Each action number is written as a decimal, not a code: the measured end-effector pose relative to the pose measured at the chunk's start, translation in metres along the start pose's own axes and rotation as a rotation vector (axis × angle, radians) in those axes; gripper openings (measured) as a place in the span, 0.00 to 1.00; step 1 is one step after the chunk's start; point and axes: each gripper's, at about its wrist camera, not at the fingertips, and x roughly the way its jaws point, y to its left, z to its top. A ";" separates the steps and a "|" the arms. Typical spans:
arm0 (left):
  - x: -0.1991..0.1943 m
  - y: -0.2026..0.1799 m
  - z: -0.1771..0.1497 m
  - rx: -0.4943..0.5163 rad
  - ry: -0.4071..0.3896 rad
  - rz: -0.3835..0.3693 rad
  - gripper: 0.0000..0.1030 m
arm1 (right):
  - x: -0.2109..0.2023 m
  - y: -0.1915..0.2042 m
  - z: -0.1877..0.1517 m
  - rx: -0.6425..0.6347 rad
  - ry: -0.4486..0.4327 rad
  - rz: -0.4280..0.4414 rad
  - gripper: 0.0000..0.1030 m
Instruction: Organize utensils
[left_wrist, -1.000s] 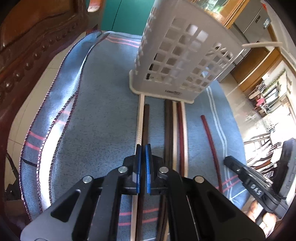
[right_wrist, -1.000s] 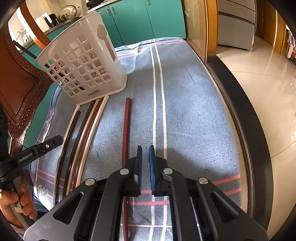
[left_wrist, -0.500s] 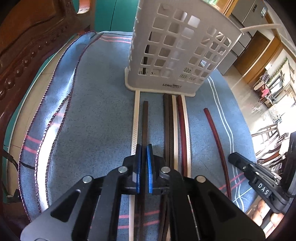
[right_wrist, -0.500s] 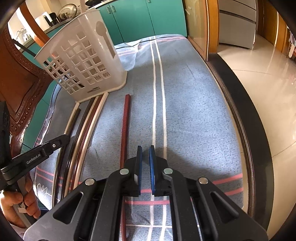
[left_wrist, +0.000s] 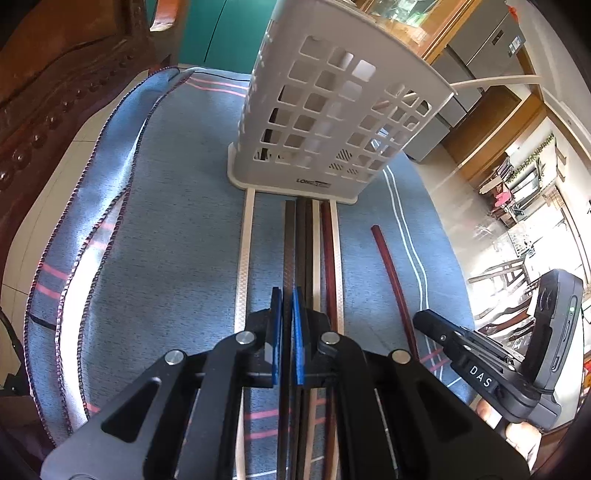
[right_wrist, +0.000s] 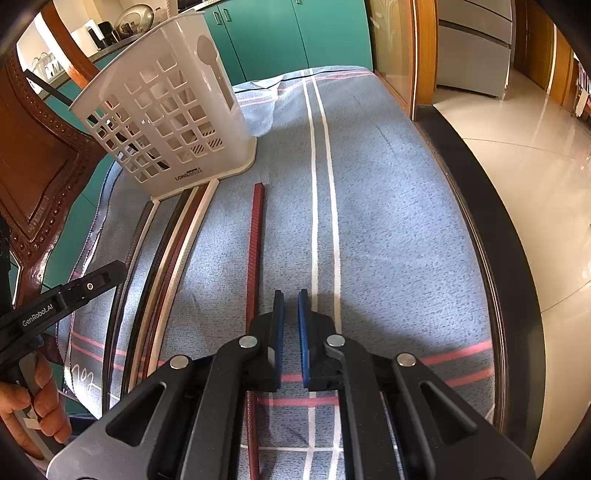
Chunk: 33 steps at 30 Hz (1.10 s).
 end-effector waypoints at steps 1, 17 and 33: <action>0.001 0.000 0.001 -0.001 0.000 0.004 0.07 | 0.000 0.000 0.000 -0.001 0.000 0.000 0.08; -0.001 0.014 0.003 -0.017 -0.028 0.156 0.07 | 0.001 0.003 0.000 -0.002 0.000 0.005 0.15; 0.014 0.005 0.000 0.046 0.001 0.194 0.19 | -0.006 -0.011 0.001 0.020 -0.005 0.014 0.15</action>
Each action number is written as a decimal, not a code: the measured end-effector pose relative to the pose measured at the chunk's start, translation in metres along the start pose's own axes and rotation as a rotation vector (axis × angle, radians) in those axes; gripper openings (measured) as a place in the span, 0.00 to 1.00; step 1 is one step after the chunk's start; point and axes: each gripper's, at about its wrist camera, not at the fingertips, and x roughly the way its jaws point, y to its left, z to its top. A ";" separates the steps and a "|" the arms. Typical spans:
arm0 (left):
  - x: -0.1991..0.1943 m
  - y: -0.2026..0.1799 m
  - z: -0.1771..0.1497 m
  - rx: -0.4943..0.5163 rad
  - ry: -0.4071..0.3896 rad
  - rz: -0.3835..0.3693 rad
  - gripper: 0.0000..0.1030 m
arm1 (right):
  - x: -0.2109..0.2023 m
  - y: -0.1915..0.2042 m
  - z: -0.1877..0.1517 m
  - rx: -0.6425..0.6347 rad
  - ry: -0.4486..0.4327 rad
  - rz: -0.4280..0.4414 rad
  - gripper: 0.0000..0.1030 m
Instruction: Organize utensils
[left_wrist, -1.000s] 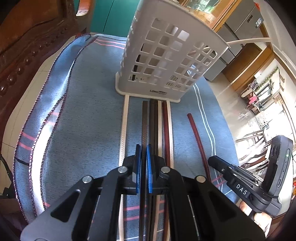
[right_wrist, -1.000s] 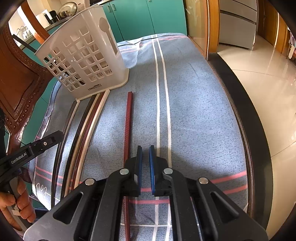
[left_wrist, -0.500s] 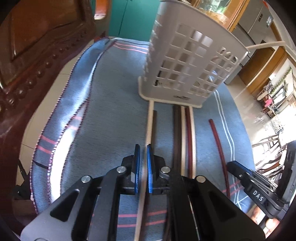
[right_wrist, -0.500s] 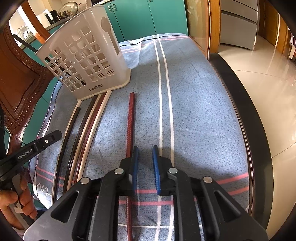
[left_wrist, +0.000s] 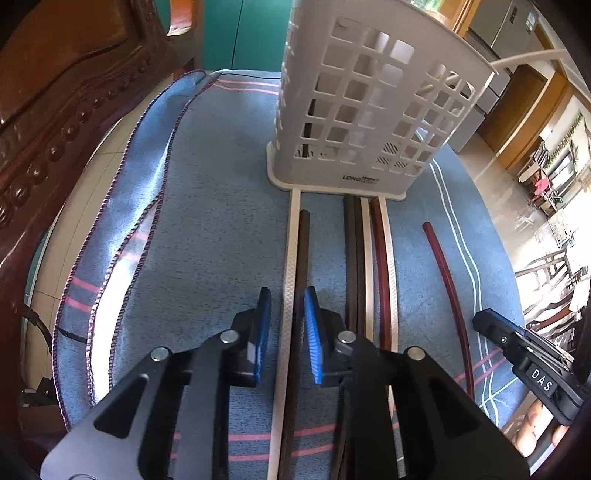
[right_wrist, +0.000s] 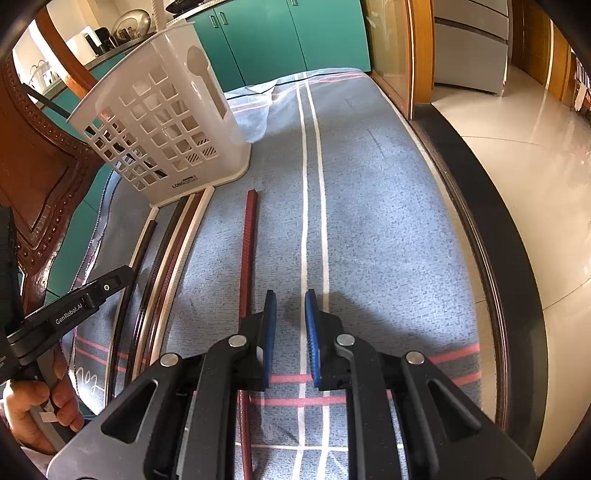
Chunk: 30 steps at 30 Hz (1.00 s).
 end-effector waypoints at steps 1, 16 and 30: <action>0.000 -0.001 0.000 0.004 -0.001 0.004 0.19 | 0.001 0.000 0.000 0.000 0.000 0.000 0.15; -0.001 -0.001 0.000 -0.004 -0.003 0.037 0.17 | 0.004 0.007 -0.002 -0.014 0.008 -0.015 0.15; -0.005 0.000 -0.001 0.017 -0.012 0.115 0.12 | 0.004 0.014 -0.005 -0.033 0.009 -0.020 0.24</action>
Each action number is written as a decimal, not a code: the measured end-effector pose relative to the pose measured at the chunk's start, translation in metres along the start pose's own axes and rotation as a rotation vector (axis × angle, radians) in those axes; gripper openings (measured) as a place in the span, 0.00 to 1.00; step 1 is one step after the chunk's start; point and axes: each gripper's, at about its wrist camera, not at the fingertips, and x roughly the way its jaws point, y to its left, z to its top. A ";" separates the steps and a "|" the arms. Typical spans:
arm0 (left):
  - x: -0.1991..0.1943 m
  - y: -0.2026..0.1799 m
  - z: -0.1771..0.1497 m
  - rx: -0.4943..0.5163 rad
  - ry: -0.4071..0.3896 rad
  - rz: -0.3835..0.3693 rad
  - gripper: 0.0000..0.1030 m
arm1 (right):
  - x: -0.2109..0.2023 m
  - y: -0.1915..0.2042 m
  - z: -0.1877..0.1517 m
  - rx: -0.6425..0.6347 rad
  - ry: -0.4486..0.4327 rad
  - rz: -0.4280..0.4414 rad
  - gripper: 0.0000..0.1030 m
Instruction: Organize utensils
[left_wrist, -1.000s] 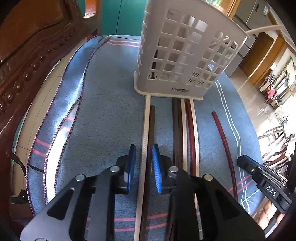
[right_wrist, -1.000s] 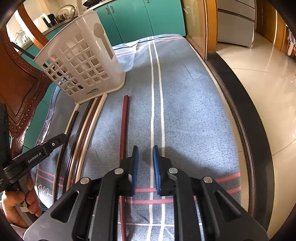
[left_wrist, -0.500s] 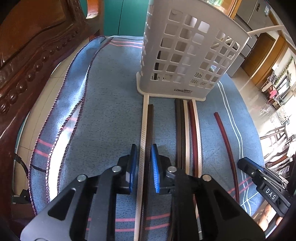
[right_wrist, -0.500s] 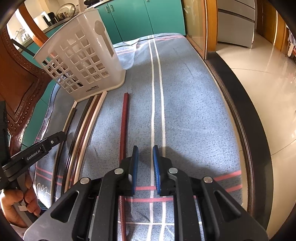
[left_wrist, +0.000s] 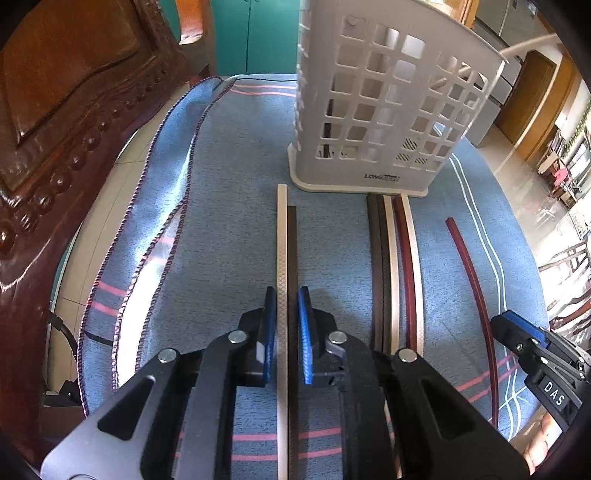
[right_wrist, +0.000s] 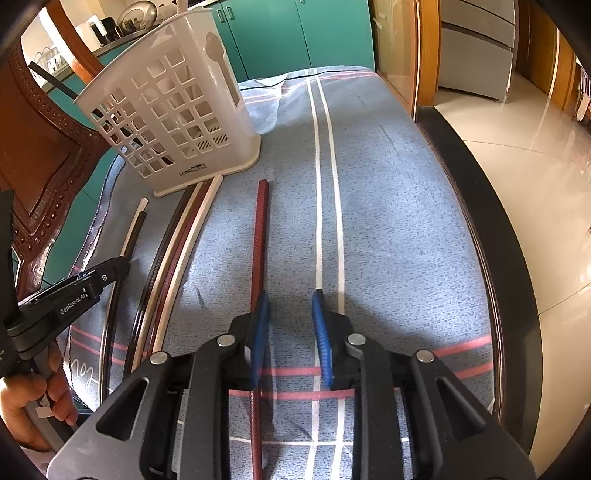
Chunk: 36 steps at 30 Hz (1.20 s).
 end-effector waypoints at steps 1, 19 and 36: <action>0.000 0.002 0.000 -0.010 -0.001 0.005 0.12 | 0.000 0.000 0.000 0.002 0.000 0.002 0.24; 0.003 0.020 0.006 -0.091 0.016 -0.100 0.13 | 0.000 -0.007 0.005 0.016 -0.007 0.007 0.24; -0.007 0.024 0.011 -0.193 -0.021 -0.271 0.12 | 0.002 -0.010 0.005 0.021 -0.012 0.033 0.25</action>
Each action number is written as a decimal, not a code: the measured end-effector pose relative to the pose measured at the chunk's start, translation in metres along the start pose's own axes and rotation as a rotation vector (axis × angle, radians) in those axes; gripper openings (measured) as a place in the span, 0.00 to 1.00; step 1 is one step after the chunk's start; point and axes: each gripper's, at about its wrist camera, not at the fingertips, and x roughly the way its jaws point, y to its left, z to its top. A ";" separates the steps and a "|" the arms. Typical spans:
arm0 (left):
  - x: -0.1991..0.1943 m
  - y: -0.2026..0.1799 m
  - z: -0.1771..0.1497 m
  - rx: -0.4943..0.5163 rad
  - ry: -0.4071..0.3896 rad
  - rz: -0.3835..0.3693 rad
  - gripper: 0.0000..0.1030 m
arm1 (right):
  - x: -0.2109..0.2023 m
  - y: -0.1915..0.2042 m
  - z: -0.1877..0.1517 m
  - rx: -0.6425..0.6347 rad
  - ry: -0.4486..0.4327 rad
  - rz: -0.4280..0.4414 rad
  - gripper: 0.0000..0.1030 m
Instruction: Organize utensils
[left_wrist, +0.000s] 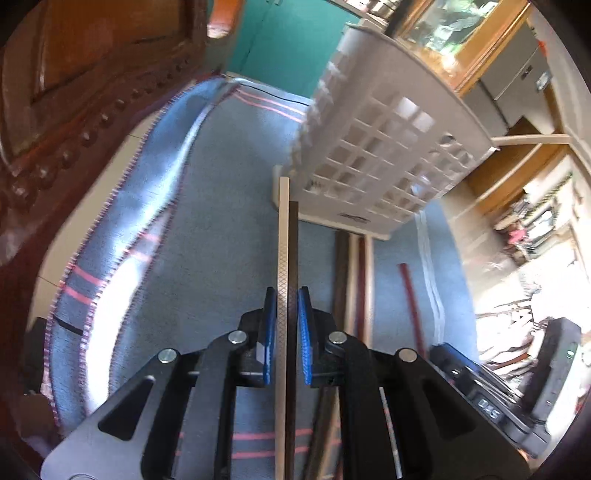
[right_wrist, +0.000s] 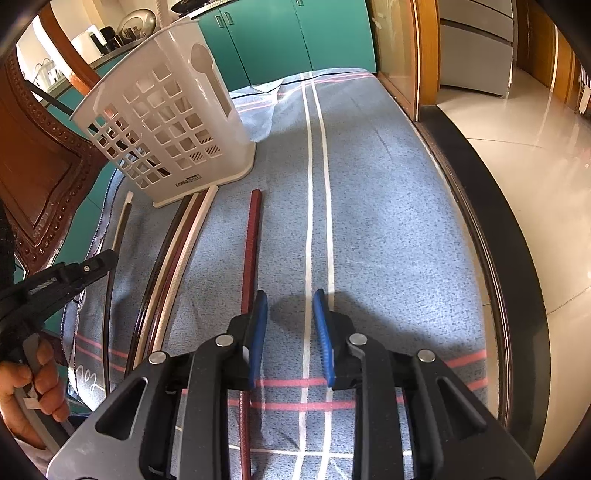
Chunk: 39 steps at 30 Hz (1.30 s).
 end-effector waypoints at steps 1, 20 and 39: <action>0.001 -0.001 -0.001 0.002 0.008 -0.006 0.12 | 0.000 0.000 0.000 -0.001 0.000 -0.002 0.25; 0.022 -0.018 -0.005 0.135 0.013 0.237 0.15 | 0.001 0.009 -0.002 -0.025 -0.004 -0.020 0.32; 0.044 -0.034 0.015 0.238 0.002 0.335 0.27 | 0.042 0.059 0.039 -0.253 0.082 -0.137 0.32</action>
